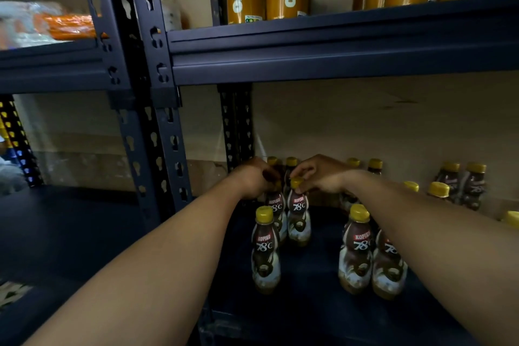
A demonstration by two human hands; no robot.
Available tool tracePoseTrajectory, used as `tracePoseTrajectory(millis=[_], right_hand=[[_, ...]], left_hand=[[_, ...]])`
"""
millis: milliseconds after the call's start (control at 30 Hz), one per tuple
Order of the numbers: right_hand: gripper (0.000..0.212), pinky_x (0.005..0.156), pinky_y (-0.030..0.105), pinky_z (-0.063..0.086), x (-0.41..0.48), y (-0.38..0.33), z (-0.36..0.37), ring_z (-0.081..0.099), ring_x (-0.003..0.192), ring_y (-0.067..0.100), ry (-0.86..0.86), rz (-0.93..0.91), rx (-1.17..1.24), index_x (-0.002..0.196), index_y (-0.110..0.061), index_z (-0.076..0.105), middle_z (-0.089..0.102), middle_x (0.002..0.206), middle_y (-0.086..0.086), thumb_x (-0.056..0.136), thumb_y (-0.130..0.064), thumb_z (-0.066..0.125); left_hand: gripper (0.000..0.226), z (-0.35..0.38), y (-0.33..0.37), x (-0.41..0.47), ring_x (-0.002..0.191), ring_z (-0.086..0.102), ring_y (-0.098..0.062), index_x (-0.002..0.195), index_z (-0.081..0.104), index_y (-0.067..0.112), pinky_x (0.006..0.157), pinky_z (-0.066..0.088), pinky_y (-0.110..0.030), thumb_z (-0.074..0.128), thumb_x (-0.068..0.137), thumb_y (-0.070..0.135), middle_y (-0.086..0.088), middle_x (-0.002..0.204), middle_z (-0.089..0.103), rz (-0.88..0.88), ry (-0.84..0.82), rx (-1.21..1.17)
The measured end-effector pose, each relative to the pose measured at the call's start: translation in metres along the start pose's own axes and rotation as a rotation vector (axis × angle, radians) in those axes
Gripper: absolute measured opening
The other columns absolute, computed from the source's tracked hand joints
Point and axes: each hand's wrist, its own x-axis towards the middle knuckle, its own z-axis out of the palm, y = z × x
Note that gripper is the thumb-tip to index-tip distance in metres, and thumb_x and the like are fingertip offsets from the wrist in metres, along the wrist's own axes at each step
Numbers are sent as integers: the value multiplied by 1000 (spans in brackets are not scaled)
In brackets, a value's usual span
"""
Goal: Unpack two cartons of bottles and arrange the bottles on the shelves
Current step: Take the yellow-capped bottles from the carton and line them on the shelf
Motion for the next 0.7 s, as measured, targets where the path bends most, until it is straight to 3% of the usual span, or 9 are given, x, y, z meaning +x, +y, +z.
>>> tracePoseTrajectory(millis=[67,167,233,500,700], right_hand=[[33,103,37,49,4,3,1,64,111,16,4,-8,7,108,-34,70,70,112,-4,81,-22,85],[33,106,40,49,9,3,5,63,112,16,-2,-16,22,105,-38,70,70,114,-5,80,-24,86],[34,106,41,49,12,0,8,63,112,16,-6,-21,32,107,-38,70,70,114,-6,80,-25,87],[37,97,47,57,14,-1,17,69,108,27,16,-20,117,102,-35,69,70,116,8,77,-18,88],[36,100,47,55,15,-2,17,67,108,22,17,-12,71,101,-37,69,70,115,3,75,-23,90]], left_hand=[[35,1,-2,1,104,63,-16,121,72,18,93,52,-30,78,86,16,1,116,69,-21,1,27],[25,1,-3,0,98,64,-18,113,74,14,81,50,-23,74,89,12,-4,111,70,-46,17,-6],[22,-1,-4,-1,101,65,-21,111,74,14,85,50,-27,73,89,14,-6,112,71,-75,32,-7],[44,6,-15,-4,114,63,-19,127,68,17,92,48,-23,78,85,10,-3,126,67,-154,94,-145],[47,8,-18,-7,115,61,-17,130,65,18,89,46,-21,78,85,11,-3,129,66,-164,110,-187]])
